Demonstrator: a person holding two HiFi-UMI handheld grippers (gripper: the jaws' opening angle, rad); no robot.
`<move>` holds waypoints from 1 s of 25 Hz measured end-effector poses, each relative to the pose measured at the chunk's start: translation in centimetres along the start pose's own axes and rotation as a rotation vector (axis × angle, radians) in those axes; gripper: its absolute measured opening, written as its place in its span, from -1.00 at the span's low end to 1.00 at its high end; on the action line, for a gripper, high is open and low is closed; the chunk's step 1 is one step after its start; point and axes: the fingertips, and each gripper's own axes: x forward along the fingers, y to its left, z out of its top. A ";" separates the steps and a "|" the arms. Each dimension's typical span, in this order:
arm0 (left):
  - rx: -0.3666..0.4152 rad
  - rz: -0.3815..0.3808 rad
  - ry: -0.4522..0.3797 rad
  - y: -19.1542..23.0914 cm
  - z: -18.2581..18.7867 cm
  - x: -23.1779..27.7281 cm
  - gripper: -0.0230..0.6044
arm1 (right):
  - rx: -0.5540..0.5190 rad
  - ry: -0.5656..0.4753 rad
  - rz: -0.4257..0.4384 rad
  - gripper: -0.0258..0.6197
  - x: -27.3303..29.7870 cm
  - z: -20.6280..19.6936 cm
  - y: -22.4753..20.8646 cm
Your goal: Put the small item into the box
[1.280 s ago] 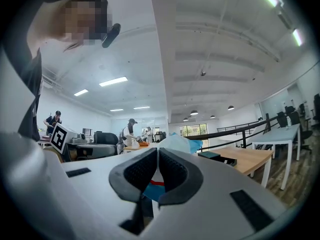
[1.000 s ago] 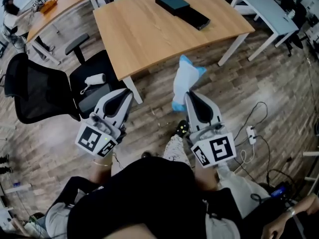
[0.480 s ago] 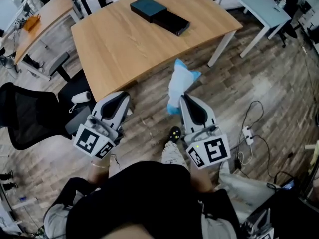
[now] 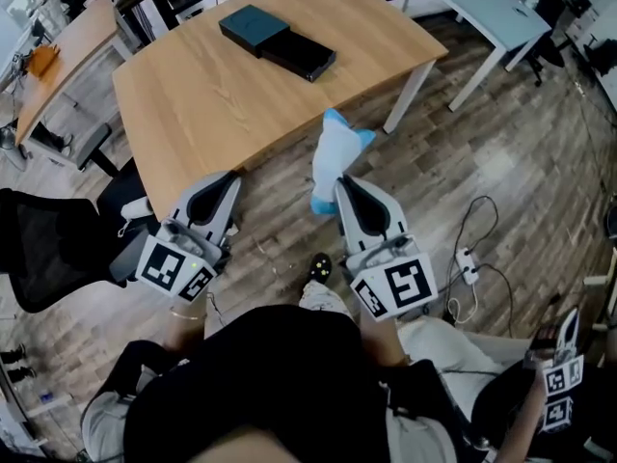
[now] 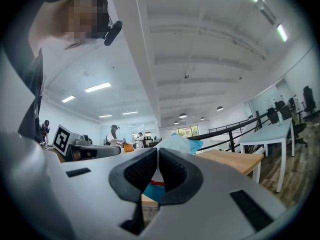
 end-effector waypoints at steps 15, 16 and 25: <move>0.035 -0.027 -0.007 -2.3 1.7 9.0 -0.85 | 0.018 -0.050 -0.031 -0.84 -1.6 2.1 -9.0; 0.034 -0.031 -0.011 -2.5 1.7 9.4 -0.85 | 0.016 -0.050 -0.034 -0.84 -1.8 2.2 -9.4; -0.007 0.035 0.043 -0.4 0.6 8.6 -0.85 | 0.045 -0.025 -0.012 -0.84 -0.4 1.3 -9.9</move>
